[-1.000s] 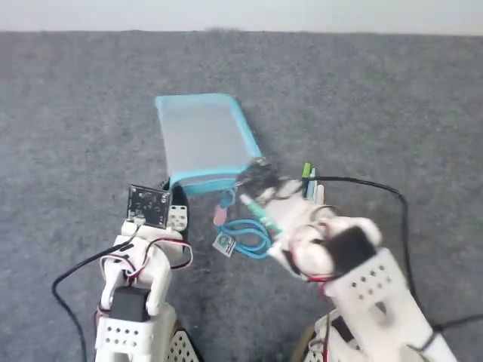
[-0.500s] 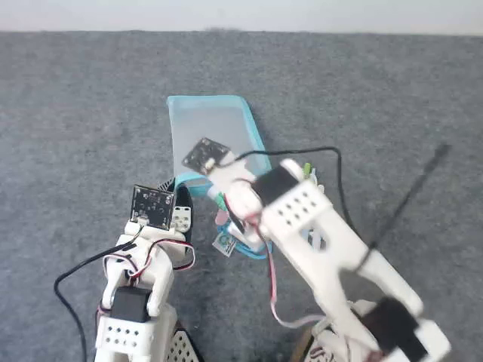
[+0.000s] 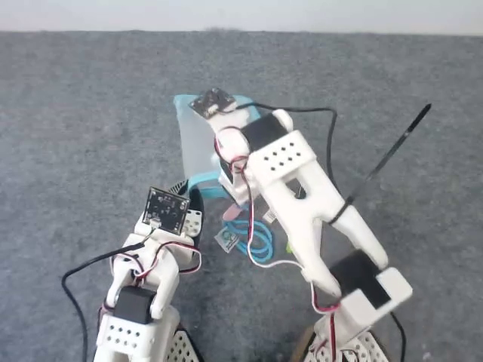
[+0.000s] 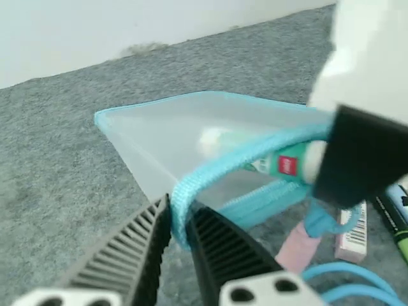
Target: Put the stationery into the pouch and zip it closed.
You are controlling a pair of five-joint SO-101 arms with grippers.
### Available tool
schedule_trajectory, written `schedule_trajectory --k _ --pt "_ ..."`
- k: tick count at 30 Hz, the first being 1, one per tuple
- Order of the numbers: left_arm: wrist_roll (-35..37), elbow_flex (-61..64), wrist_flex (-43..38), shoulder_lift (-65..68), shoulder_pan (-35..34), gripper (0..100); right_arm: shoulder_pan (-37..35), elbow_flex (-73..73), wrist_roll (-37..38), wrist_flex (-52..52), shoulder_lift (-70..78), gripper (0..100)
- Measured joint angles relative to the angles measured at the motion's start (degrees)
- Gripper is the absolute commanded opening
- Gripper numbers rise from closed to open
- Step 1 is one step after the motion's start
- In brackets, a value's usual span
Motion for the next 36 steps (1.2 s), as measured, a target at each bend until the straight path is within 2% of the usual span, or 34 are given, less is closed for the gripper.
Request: schedule_trajectory --k 3,9,12,19,26,33,36 --pt "-0.18 0.0 0.0 0.0 1.05 1 0.62 -3.52 0.0 0.79 3.08 4.1" --pt "-0.09 0.0 0.0 0.0 1.23 1 0.53 -8.18 -2.55 0.88 4.4 26.8" --pt "-0.09 0.0 0.0 0.0 1.76 1 0.35 -9.14 -2.73 0.88 4.4 34.4" --pt "0.0 0.0 0.0 0.0 2.02 1 0.35 -9.14 -0.7 1.32 3.43 35.0" --pt "-0.44 0.0 0.0 0.0 1.93 1 0.79 -9.23 0.88 6.59 -9.67 35.0" --pt "-0.44 0.0 0.0 0.0 -1.58 1 8.7 -1.23 0.88 8.44 -15.47 34.8" --pt "-0.44 0.0 0.0 0.0 -4.4 1 13.98 6.95 0.88 8.09 -15.47 28.4"
